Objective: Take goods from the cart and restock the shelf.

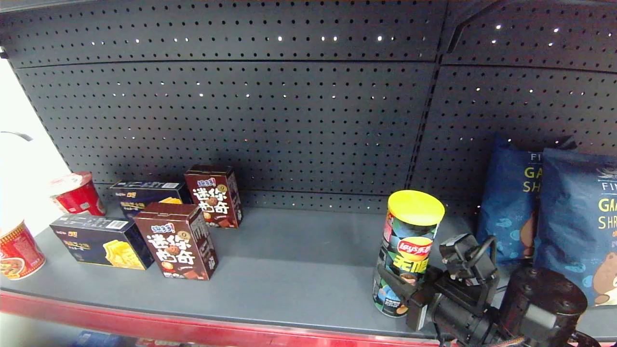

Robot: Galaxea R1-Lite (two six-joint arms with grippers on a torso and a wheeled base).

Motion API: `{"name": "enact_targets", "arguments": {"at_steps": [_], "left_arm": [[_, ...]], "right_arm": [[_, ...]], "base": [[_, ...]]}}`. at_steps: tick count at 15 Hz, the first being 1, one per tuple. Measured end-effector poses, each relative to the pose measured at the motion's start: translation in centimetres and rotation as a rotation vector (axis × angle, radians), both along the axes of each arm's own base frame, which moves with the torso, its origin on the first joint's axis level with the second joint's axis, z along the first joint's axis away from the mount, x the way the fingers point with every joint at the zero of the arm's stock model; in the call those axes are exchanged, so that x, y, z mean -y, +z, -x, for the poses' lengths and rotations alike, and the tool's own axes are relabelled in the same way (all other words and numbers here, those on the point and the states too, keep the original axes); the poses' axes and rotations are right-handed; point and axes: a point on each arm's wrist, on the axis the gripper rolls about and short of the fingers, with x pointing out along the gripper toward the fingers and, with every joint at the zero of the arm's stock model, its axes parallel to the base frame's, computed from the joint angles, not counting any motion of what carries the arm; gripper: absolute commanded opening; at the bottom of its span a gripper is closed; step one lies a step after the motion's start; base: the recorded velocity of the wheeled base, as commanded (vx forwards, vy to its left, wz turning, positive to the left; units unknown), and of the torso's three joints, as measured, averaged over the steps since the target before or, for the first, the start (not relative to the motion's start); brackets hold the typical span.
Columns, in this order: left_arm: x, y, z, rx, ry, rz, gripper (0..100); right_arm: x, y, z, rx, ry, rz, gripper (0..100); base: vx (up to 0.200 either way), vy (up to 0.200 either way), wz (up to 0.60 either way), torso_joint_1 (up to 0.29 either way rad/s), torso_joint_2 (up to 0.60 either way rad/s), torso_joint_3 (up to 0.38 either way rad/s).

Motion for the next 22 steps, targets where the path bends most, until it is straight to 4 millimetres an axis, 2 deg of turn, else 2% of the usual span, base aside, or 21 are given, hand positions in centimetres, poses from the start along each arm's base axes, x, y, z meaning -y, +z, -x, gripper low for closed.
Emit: {"name": "enact_targets", "arguments": {"at_steps": [4, 9, 14, 17, 22], "left_arm": [[0.0, -0.1, 0.0, -0.003, 0.000, 0.000, 0], [0.0, -0.4, -0.1, -0.014, 0.001, 0.018, 0], [0.0, -0.4, -0.1, -0.013, 0.001, 0.019, 0], [0.0, -0.4, -0.1, -0.011, 0.001, 0.019, 0], [0.0, -0.5, -0.2, -0.015, 0.001, 0.019, 0]], "right_arm": [[0.0, -0.4, 0.1, -0.017, -0.003, 0.020, 100], [1.1, 0.1, 1.5, -0.002, 0.006, 0.037, 100], [4.1, 2.4, 4.5, 0.077, -0.037, 0.015, 100], [5.0, 3.6, 5.1, 0.150, -0.057, 0.004, 100], [5.7, 4.5, 5.6, 0.211, -0.061, 0.002, 100]], "base": [[0.000, 0.000, 0.00, 0.000, 0.00, 0.000], [0.000, 0.000, 0.00, 0.000, 0.00, 0.000], [0.000, 0.000, 0.00, 0.000, 0.00, 0.000], [0.000, 0.000, 0.00, 0.000, 0.00, 0.000], [0.000, 0.000, 0.00, 0.000, 0.00, 0.000]]}}
